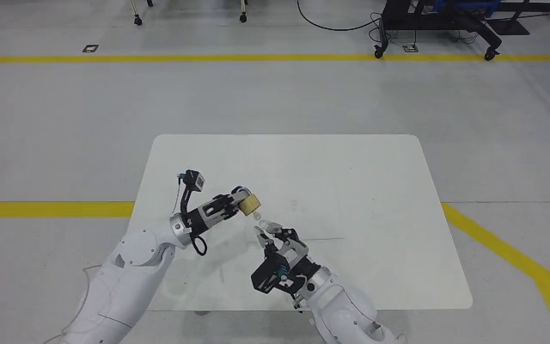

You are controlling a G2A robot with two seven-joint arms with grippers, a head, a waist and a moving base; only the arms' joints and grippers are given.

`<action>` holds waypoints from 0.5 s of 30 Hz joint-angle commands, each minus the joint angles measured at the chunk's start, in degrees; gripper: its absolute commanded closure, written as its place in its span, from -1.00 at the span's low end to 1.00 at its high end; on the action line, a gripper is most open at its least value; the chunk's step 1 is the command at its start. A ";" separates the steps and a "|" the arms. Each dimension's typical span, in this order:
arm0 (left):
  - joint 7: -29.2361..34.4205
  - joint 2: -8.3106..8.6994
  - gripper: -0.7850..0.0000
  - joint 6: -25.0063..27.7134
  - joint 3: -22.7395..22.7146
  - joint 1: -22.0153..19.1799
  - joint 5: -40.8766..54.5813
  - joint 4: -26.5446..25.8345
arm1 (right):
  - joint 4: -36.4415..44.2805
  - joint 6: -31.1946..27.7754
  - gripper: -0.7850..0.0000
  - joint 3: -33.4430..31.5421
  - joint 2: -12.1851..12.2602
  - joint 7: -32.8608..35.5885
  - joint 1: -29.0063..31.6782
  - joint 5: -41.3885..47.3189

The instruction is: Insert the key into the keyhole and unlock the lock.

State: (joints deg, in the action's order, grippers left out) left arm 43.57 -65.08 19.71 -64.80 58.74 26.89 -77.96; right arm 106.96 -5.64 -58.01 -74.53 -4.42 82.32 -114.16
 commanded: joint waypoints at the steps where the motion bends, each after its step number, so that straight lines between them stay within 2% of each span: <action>1: 0.55 -0.02 1.00 -0.24 -0.05 0.07 0.02 -0.23 | -0.10 0.25 0.54 0.00 -0.06 0.27 -0.18 0.08; 7: 2.06 -0.08 1.00 -1.10 -0.28 0.01 0.20 -0.82 | -0.52 0.62 0.59 0.16 -0.24 1.09 -0.80 0.25; 9: 2.35 -0.09 1.00 -1.32 -0.35 0.04 0.15 -0.96 | -0.61 0.79 0.70 0.21 -0.28 1.04 -0.89 0.18; 10: 2.41 -0.10 1.00 -1.40 -0.40 0.05 0.09 -0.99 | -0.62 0.85 0.95 0.23 -0.29 1.02 -0.94 0.04; 15: 2.84 -0.19 1.00 -1.89 -0.54 0.09 0.24 -1.00 | -0.71 1.19 1.00 0.34 -0.36 0.89 -0.96 -0.23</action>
State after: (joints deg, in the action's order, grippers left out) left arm 46.29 -65.25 17.91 -65.32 58.83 27.08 -78.97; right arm 106.27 -4.49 -57.70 -74.87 -3.50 81.35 -114.37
